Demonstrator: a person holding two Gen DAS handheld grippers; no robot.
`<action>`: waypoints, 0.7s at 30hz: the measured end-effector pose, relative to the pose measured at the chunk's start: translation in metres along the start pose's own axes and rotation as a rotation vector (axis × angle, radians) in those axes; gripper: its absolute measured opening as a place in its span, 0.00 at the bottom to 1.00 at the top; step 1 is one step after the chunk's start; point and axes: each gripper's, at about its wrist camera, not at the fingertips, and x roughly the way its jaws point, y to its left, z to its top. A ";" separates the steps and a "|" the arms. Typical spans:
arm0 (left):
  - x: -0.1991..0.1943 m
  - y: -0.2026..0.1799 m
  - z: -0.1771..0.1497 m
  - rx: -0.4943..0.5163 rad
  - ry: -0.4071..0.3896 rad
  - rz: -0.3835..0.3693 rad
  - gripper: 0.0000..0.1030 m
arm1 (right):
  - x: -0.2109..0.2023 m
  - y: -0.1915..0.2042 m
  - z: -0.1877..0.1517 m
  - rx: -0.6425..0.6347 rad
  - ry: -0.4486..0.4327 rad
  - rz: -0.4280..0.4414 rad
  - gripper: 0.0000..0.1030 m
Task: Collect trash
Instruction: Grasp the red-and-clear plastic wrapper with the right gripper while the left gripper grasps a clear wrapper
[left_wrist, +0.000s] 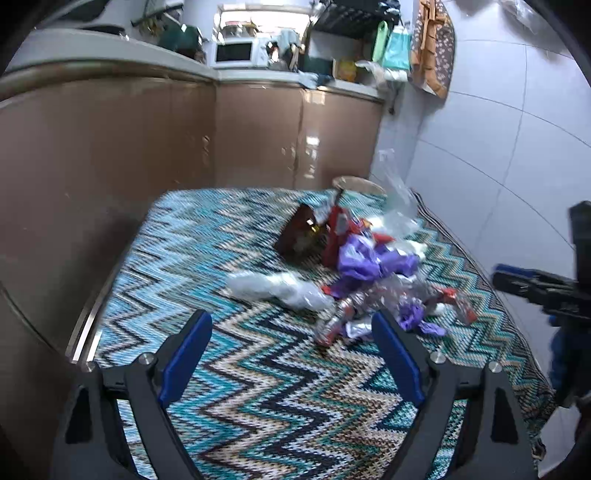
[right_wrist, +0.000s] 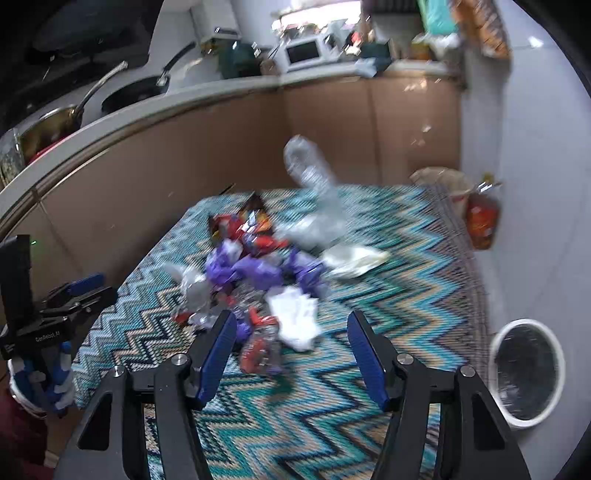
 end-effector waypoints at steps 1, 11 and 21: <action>0.005 -0.001 0.000 0.001 0.011 -0.021 0.81 | 0.008 0.001 0.000 -0.004 0.018 0.015 0.57; 0.053 -0.024 -0.001 0.057 0.126 -0.172 0.61 | 0.058 0.001 -0.002 -0.030 0.143 0.087 0.39; 0.064 -0.030 -0.004 0.078 0.157 -0.181 0.57 | 0.052 -0.009 -0.007 -0.048 0.131 0.094 0.16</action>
